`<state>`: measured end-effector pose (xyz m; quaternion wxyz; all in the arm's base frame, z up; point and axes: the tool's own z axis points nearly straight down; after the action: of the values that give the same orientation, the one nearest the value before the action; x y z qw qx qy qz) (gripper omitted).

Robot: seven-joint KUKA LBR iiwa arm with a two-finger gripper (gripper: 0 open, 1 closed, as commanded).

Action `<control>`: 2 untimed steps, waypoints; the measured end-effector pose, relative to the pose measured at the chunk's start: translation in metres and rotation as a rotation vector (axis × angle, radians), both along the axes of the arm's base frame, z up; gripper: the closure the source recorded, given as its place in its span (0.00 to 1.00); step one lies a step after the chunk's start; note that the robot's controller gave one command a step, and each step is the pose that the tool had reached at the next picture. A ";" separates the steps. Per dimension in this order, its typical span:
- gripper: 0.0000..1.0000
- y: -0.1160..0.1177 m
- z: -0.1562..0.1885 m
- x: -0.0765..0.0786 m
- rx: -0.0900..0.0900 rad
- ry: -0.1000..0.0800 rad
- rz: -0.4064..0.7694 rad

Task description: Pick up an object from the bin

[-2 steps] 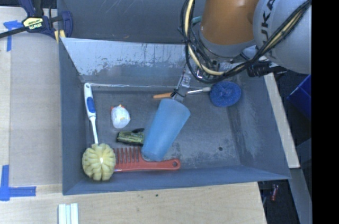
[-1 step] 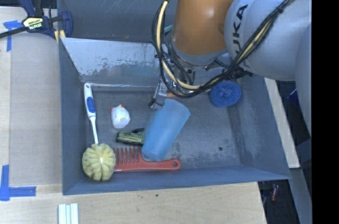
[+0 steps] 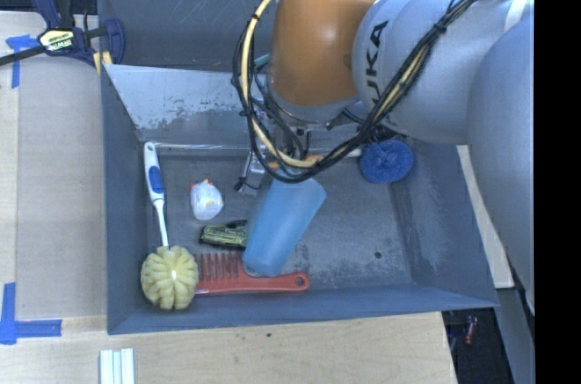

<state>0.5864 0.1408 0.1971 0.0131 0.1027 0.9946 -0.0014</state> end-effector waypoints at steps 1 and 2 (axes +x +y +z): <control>0.00 -0.025 -0.003 0.019 0.002 -0.007 0.009; 0.00 0.001 -0.036 0.029 -0.002 -0.004 0.168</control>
Offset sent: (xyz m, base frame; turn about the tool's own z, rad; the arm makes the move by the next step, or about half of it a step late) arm 0.0286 0.0019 -0.0369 -0.1729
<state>0.6154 0.1420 0.1610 0.0151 0.0188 0.9997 -0.0012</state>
